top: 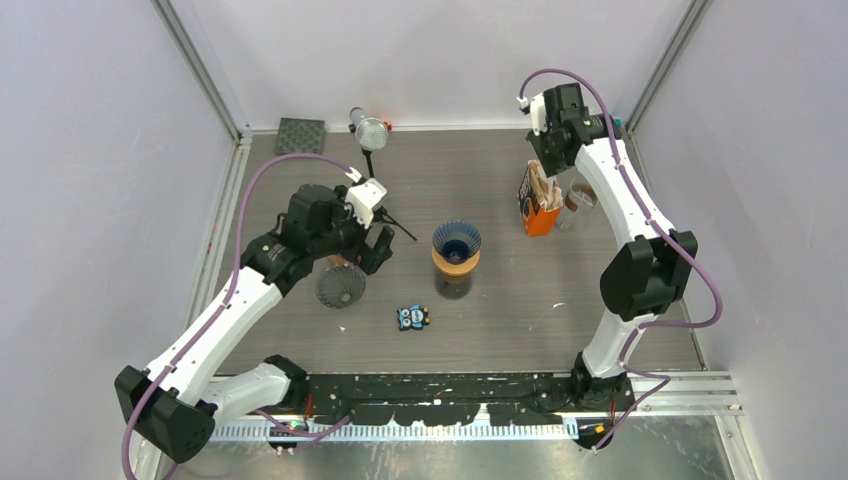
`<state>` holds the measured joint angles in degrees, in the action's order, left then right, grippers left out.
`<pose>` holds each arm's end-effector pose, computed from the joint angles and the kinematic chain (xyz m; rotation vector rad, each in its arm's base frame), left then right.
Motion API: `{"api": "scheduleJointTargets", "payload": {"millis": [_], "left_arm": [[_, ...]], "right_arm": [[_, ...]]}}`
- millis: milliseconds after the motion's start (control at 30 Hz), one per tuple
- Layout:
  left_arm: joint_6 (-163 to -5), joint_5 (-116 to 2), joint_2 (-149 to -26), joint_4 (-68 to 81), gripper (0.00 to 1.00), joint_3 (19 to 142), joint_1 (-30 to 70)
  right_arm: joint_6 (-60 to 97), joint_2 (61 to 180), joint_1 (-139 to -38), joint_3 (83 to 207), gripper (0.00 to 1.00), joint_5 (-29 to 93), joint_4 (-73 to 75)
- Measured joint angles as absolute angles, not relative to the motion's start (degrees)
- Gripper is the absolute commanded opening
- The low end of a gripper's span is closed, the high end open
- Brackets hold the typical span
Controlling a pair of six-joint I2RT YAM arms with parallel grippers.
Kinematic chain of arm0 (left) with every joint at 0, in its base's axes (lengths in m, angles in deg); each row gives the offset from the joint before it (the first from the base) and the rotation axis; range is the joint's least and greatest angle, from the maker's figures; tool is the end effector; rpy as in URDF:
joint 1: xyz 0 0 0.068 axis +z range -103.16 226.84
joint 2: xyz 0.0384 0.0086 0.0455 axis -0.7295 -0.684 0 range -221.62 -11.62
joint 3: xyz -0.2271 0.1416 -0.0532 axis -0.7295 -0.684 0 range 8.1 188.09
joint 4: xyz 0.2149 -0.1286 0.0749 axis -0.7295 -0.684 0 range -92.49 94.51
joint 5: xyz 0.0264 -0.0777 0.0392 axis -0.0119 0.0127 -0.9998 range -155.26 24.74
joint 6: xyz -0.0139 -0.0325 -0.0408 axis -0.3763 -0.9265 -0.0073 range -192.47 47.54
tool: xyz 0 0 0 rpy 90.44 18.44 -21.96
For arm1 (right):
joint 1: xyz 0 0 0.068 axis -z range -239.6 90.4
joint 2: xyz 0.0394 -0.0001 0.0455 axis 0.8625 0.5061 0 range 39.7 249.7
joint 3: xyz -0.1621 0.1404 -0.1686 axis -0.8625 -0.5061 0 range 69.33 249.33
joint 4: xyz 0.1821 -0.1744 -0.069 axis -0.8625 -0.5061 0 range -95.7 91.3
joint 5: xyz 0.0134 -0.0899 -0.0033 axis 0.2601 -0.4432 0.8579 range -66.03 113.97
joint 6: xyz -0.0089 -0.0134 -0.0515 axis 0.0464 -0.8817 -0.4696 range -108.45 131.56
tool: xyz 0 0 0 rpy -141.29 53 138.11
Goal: Place the coffee filter in the dripper
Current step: Pick up the coffee filter from the coffee filter holder.
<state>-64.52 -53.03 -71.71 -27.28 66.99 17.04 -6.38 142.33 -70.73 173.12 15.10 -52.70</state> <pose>0.1921 -0.1188 0.3379 0.8185 2.0055 -0.4500 0.3812 0.0695 0.3489 -0.5627 2.4292 -0.2427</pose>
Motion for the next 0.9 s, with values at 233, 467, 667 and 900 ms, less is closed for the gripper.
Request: {"api": "scheduleJointTargets", "payload": {"millis": [233,467,667,900], "left_arm": [[-64.5,-52.6,-71.7,-27.3,1.0,67.0,17.0],[-64.5,-52.4,-71.7,-27.3,1.0,67.0,17.0],[-64.5,-52.2,-71.7,-27.3,1.0,67.0,17.0],[-64.5,-52.2,-71.7,-27.3,1.0,67.0,17.0]], "right_arm": [[-6.2,142.4,-70.3,173.1,0.31,15.3,-52.7],[-6.0,142.9,-69.8,173.1,0.25,16.3,-52.7],[-5.8,143.5,-69.5,173.1,0.06,16.8,-52.7],[-5.1,143.5,-69.3,175.3,0.01,18.8,-54.6]]}}
